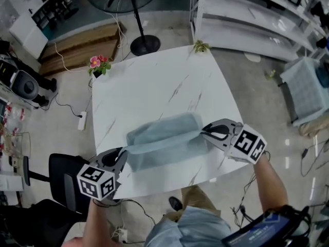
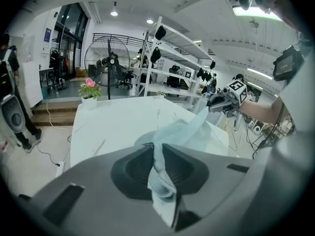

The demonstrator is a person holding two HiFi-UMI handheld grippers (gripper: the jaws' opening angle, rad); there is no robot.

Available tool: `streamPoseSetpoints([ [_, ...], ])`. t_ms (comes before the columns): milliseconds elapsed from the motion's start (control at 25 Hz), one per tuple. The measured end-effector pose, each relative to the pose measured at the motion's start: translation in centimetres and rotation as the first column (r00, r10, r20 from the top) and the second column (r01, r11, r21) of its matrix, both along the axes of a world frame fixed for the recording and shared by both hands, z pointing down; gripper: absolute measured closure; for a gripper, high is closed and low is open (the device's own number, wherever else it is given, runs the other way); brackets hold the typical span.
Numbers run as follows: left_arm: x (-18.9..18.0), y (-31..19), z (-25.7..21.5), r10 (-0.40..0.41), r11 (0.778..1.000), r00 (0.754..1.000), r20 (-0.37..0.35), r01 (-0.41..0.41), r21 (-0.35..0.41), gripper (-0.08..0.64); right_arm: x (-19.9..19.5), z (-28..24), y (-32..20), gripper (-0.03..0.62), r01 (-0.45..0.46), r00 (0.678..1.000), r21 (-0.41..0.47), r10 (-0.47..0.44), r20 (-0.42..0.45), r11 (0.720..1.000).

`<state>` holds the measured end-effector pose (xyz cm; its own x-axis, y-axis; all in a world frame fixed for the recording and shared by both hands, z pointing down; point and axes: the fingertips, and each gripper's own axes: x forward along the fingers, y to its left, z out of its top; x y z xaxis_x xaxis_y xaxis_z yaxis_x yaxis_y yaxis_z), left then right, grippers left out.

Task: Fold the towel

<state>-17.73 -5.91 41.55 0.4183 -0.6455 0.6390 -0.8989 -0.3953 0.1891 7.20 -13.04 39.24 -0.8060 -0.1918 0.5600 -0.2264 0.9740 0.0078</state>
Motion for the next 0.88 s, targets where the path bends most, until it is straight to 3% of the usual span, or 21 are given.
streamPoseSetpoints([
  [400, -2.0, -6.3, 7.5, -0.053, 0.984, 0.999, 0.004, 0.053, -0.173, 0.492, -1.3, 7.9, -6.3, 0.552, -0.023, 0.998, -0.219, 0.010, -0.062, 0.975],
  [520, -2.6, -7.6, 9.2, -0.084, 0.977, 0.996, -0.022, 0.078, -0.199, 0.486, -1.9, 9.5, -7.8, 0.551, -0.035, 0.997, -0.247, 0.019, -0.069, 0.968],
  [600, -2.9, -8.4, 9.9, -0.109, 0.974, 0.993, -0.043, 0.098, -0.206, 0.475, -2.2, 10.4, -8.7, 0.549, -0.054, 0.996, -0.248, 0.036, -0.076, 0.967],
  [760, -4.2, -9.6, 9.6, -0.150, 0.974, 0.986, -0.068, 0.135, -0.184, 0.364, -2.7, 11.7, -10.6, 0.508, -0.111, 0.992, -0.241, 0.093, -0.084, 0.964],
  [880, -5.8, -9.9, 7.7, -0.202, 0.973, 0.976, -0.081, 0.191, -0.129, 0.328, -3.1, 10.7, -11.9, 0.495, -0.154, 0.988, -0.234, 0.152, -0.028, 0.960],
])
